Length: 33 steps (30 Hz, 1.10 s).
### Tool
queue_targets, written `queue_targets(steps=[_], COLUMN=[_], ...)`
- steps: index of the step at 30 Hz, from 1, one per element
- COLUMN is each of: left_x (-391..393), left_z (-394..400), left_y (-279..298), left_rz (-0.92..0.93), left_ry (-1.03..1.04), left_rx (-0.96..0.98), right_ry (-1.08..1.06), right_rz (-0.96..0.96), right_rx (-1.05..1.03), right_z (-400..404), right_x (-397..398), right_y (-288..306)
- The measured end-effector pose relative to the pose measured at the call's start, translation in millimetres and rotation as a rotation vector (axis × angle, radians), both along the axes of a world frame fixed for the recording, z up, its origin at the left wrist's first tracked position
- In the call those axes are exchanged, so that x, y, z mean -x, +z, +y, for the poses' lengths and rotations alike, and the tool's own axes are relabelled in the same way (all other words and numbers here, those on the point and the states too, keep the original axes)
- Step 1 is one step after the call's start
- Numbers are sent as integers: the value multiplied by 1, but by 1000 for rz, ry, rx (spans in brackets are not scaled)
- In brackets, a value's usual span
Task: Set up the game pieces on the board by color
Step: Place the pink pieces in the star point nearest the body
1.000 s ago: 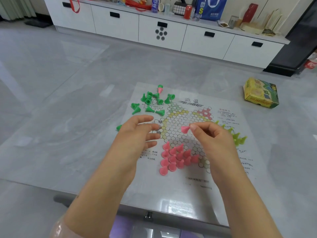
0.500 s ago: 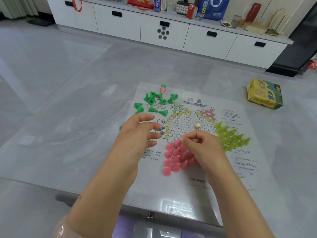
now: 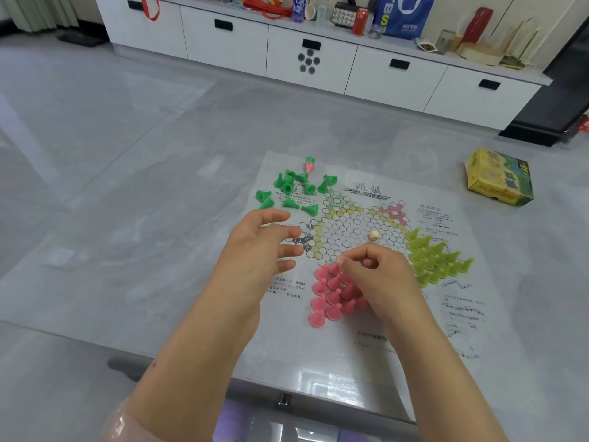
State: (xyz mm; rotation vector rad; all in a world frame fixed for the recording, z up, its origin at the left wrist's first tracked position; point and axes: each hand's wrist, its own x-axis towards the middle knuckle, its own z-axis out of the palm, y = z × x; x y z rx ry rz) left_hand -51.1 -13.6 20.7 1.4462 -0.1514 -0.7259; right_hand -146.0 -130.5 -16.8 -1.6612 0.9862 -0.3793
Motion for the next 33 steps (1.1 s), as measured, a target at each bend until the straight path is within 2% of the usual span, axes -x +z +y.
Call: queue_targets(steps=[11, 15, 22, 24, 28, 31, 33], left_x=[-5, -8, -14, -15, -36, -75, -101], left_z=[2, 5, 3, -10, -58, -102, -127], left_y=[-2, -5, -15, -11, -3, -7, -12], left_rz=[-11, -101, -381, -492, -845, -997, -1033], left_ry=[36, 66, 100, 19, -301, -344, -383], left_rx=[-10, -58, -193, -241, -416, -581, -729], right_ry=[14, -2, -6, -3, -9, -23, -30], right_rz=[14, 13, -52, -73, -112, -141, -163], right_rx=[73, 51, 41, 45, 66, 60, 51], right_z=[-1, -2, -4, -6, -12, -15, -16], right_x=[3, 4, 11, 12, 18, 24, 27], right_y=[-1, 1, 8, 11, 14, 19, 23])
